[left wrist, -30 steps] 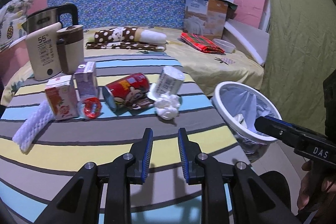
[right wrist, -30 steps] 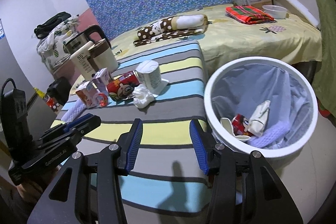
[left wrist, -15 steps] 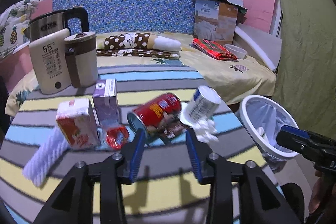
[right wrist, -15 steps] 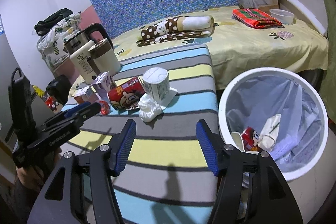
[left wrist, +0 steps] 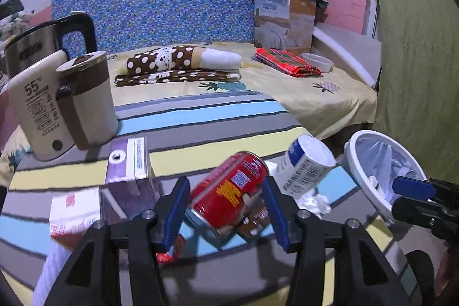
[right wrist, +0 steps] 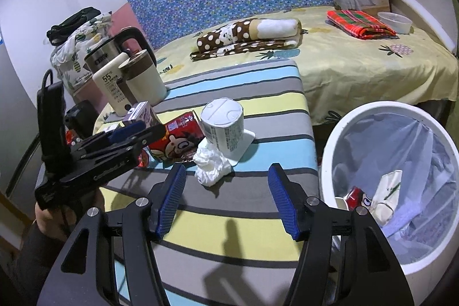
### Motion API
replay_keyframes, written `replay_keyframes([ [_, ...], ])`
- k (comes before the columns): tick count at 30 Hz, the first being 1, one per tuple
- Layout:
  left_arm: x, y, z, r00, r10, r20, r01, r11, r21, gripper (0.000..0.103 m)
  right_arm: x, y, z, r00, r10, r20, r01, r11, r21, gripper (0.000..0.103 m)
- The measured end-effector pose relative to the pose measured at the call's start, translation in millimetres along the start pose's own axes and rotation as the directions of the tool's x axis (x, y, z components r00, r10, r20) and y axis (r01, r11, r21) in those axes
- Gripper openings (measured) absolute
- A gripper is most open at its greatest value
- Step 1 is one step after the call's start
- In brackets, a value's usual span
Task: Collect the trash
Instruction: 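Grasp the red cartoon can with the left gripper while the right grasps the white cup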
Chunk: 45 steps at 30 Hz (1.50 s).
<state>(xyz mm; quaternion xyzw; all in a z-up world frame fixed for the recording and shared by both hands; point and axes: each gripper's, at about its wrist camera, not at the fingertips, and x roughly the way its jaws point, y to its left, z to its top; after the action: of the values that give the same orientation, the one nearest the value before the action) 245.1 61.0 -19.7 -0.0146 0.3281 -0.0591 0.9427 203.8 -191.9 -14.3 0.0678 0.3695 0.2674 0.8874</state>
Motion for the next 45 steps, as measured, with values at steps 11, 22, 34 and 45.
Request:
replay_keyframes([
  [11, 29.1, 4.6, -7.1, 0.992, -0.059, -0.112, 0.056, 0.998, -0.028, 0.061, 5.8, -3.7, 5.3, 1.0, -0.006, -0.004, 0.006, 1.0, 0.008, 0.062],
  [22, 34.1, 10.9, -16.4, 0.993, -0.03, -0.11, 0.013, 0.988, -0.153, 0.055, 21.5, -0.1, 20.4, 1.0, -0.023, 0.007, 0.023, 1.0, 0.0, 0.062],
  [34, 21.9, 24.6, -20.9, 0.998, -0.049, -0.04, 0.039, 0.976, -0.215, 0.054, 57.5, 9.4, 32.1, 0.999, -0.049, -0.024, 0.048, 0.999, -0.026, 0.062],
  [45, 20.1, 28.2, -21.7, 0.998, -0.065, -0.027, 0.057, 0.971, -0.232, 0.054, 65.8, 7.0, 34.4, 0.997, -0.066, -0.043, 0.064, 0.997, -0.036, 0.053],
])
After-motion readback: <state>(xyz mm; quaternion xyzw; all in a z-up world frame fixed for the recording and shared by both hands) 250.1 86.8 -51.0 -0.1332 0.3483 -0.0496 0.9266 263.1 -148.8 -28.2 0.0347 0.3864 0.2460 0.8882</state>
